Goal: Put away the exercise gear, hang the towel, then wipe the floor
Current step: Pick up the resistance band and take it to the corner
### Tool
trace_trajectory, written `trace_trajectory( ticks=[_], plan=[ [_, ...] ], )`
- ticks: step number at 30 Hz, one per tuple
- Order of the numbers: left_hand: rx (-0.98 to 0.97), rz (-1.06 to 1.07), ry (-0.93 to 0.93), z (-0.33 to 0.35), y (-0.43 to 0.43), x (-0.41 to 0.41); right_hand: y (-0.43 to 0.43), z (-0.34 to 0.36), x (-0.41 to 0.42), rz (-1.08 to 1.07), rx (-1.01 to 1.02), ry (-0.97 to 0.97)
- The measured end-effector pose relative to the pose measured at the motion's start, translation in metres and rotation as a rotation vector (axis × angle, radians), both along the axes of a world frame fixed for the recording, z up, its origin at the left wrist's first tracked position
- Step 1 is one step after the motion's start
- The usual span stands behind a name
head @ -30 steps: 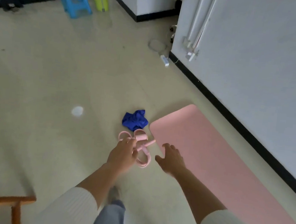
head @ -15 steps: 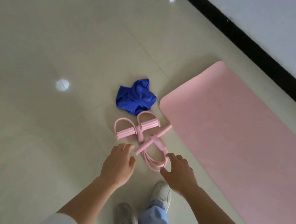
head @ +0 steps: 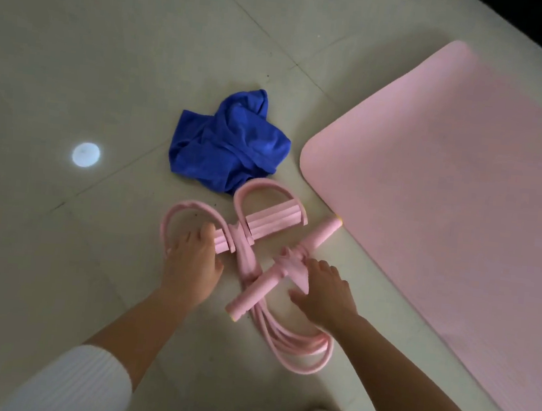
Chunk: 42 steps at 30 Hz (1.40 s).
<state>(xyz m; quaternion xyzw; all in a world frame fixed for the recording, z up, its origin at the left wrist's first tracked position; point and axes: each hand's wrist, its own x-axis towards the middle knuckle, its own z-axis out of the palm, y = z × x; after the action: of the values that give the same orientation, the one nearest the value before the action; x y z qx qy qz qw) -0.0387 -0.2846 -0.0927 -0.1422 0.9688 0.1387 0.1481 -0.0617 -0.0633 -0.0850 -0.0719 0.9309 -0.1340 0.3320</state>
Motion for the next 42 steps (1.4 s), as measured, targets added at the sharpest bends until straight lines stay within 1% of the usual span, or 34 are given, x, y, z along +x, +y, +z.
trace_trajectory(
  ticks=[5,8,10,12,14,18,24,28,31,35,36,38,40,42],
  plan=[
    [0.016,-0.02,0.031,0.004,-0.006,-0.011,-0.005,-0.004,0.001,0.014,0.044,0.098],
    [0.041,0.003,0.002,0.035,-0.002,-0.006,0.002,0.023,0.005,-0.063,0.012,0.139],
    [0.076,-0.021,0.036,0.061,0.004,0.0,0.008,0.051,0.008,-0.125,-0.015,0.17],
    [0.121,-0.04,0.029,0.104,0.009,0.004,0.019,0.101,0.011,-0.213,-0.07,0.176],
    [0.141,-0.036,0.064,0.145,0.014,0.009,0.028,0.143,0.017,-0.274,-0.109,0.21],
    [0.203,-0.116,0.106,0.286,0.041,0.024,0.058,0.287,0.048,-0.441,-0.143,0.24],
    [0.274,-0.348,0.133,0.495,0.082,0.039,0.104,0.511,0.13,-0.681,-0.185,0.326],
    [0.308,-0.518,0.136,0.612,0.131,0.082,0.128,0.628,0.205,-0.807,-0.168,0.369],
    [0.349,-0.657,0.12,0.669,0.179,0.123,0.151,0.683,0.267,-0.824,-0.144,0.427],
    [0.435,-0.818,0.015,0.716,0.251,0.173,0.201,0.724,0.345,-0.876,-0.046,0.516],
    [0.454,-0.89,0.015,0.727,0.28,0.192,0.221,0.735,0.373,-0.932,-0.013,0.54],
    [0.509,-0.94,-0.004,0.739,0.311,0.209,0.246,0.745,0.4,-1.0,0.011,0.551],
    [0.552,-1.016,-0.007,0.754,0.356,0.234,0.28,0.759,0.438,-1.119,0.028,0.589],
    [0.555,-1.107,0.005,0.768,0.41,0.264,0.319,0.77,0.48,-1.242,0.038,0.634]
  ],
)
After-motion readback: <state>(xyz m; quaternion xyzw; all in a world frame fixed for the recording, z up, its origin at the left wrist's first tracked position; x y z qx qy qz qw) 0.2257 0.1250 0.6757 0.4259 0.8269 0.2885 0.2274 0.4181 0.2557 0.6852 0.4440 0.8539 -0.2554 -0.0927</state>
